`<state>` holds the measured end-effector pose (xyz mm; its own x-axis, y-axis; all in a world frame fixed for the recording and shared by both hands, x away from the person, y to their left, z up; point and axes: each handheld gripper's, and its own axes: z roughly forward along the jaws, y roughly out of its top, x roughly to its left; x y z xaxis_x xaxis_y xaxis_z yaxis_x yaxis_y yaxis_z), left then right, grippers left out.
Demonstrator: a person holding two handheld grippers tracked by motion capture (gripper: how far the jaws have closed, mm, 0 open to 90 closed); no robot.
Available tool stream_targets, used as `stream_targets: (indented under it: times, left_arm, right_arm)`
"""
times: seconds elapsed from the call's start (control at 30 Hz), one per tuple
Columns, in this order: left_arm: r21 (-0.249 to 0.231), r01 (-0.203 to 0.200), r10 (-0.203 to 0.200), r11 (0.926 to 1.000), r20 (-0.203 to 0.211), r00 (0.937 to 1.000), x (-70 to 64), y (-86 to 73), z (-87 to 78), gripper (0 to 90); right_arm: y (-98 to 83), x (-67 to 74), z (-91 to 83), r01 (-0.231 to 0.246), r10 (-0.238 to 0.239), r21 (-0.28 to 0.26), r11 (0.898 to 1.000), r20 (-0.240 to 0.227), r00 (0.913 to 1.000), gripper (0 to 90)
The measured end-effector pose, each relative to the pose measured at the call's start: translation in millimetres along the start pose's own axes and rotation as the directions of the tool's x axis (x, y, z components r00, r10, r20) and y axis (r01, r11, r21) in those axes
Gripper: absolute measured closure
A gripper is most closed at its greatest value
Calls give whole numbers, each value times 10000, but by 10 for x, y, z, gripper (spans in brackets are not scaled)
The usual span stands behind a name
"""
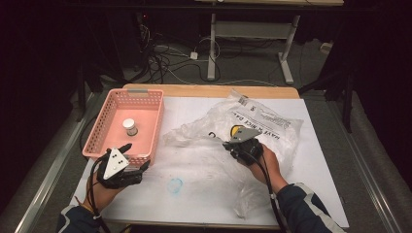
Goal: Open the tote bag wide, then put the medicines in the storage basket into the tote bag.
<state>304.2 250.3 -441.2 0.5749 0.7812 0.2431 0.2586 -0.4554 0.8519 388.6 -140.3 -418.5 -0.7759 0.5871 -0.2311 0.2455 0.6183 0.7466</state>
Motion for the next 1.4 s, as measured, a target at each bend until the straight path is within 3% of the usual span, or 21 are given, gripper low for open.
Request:
stream_targets:
  times: [0.23, 0.43, 0.6, 0.7, 0.83, 0.93, 0.97, 1.03, 1.23, 1.27, 1.33, 1.37, 1.4]
  left_arm:
    - [-218, 280, -284, 9994, -169, 9995, 110, 119, 13, 192]
    - [-88, 514, -518, 9986, -573, 9970, 243, 205, 38, 189]
    - [122, 1191, -1178, 9928, -812, 9897, 483, 300, 100, 189]
    - [791, 1356, -1317, 9876, -530, 9899, 644, 402, 177, 193]
    - [1424, 1575, -1518, 9772, -497, 9872, 828, 473, 314, 193]
    - [1866, 1535, -1452, 9704, -574, 9877, 955, 476, 451, 193]
    - [2152, 1534, -1428, 9644, -642, 9877, 1005, 467, 508, 193]
    - [2656, 1897, -1795, 9452, -624, 9818, 1116, 447, 627, 195]
    - [3679, 2061, -1935, 9067, -711, 9785, 1313, 428, 861, 203]
    - [3976, 2095, -1926, 8933, -824, 9778, 1338, 417, 903, 203]
    - [4520, 2573, -2380, 8541, -1002, 9661, 1409, 369, 986, 198]
    - [4749, 2678, -2507, 8383, -1006, 9628, 1434, 353, 1020, 188]
    - [4918, 2643, -2431, 8296, -1080, 9640, 1446, 350, 1047, 188]
  right_arm:
    - [146, -162, -221, -260, 318, -782, 9966, 728, 9968, 900]
    - [218, -212, -334, -50, 179, -1101, 9939, 1170, 9930, 900]
    - [244, -267, -411, -185, 371, -1446, 9893, 1269, 9912, 900]
    - [270, -284, -413, -242, 441, -1522, 9880, 1286, 9907, 900]
    - [294, -270, -398, -157, 346, -1491, 9887, 1252, 9915, 900]
    - [299, -281, -405, -268, 471, -1602, 9867, 1239, 9912, 900]
    - [302, -288, -414, -217, 423, -1626, 9865, 1243, 9913, 900]
    - [312, -299, -432, -212, 426, -1740, 9845, 1202, 9918, 900]
    - [379, -344, -445, -207, 446, -1945, 9807, 1190, 9919, 900]
    - [398, -350, -446, -150, 400, -1979, 9801, 1231, 9916, 900]
    - [430, -351, -438, -131, 395, -2035, 9790, 1259, 9913, 900]
    - [439, -347, -428, -119, 384, -2050, 9787, 1255, 9913, 900]
    - [442, -339, -416, -89, 341, -2022, 9793, 1217, 9920, 900]
